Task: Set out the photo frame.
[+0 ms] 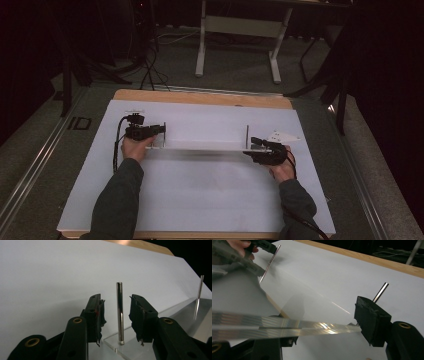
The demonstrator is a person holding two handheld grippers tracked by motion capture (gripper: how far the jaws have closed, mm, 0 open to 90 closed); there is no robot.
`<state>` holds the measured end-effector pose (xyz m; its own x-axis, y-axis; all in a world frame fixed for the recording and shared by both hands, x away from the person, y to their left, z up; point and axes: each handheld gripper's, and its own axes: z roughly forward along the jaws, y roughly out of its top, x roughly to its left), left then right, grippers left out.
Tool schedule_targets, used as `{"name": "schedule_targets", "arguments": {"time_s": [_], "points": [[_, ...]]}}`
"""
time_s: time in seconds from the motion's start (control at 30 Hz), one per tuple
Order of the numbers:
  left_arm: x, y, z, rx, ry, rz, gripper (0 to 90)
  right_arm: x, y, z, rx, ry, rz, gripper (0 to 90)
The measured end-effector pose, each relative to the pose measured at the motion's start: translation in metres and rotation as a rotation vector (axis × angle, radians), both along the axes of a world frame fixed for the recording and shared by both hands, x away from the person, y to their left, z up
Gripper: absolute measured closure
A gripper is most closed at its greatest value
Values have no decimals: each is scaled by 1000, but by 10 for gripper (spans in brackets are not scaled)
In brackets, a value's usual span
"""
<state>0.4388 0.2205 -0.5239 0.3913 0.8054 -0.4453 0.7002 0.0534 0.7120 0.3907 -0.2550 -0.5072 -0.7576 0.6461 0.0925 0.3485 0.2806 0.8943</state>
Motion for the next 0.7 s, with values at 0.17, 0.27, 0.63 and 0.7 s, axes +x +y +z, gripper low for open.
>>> {"name": "schedule_targets", "arguments": {"time_s": [0.17,0.27,0.63,0.7], "points": [[-6,4,7,26,-45,-21,607,0,0,0,0,4,1,389],[-10,7,10,33,-70,-35,604,1,0,1,0,7,0,389],[-24,10,8,79,-123,-44,596,3,0,2,6,14,-2,389],[-26,11,9,74,-137,-46,595,3,0,2,7,15,-2,389]]}}
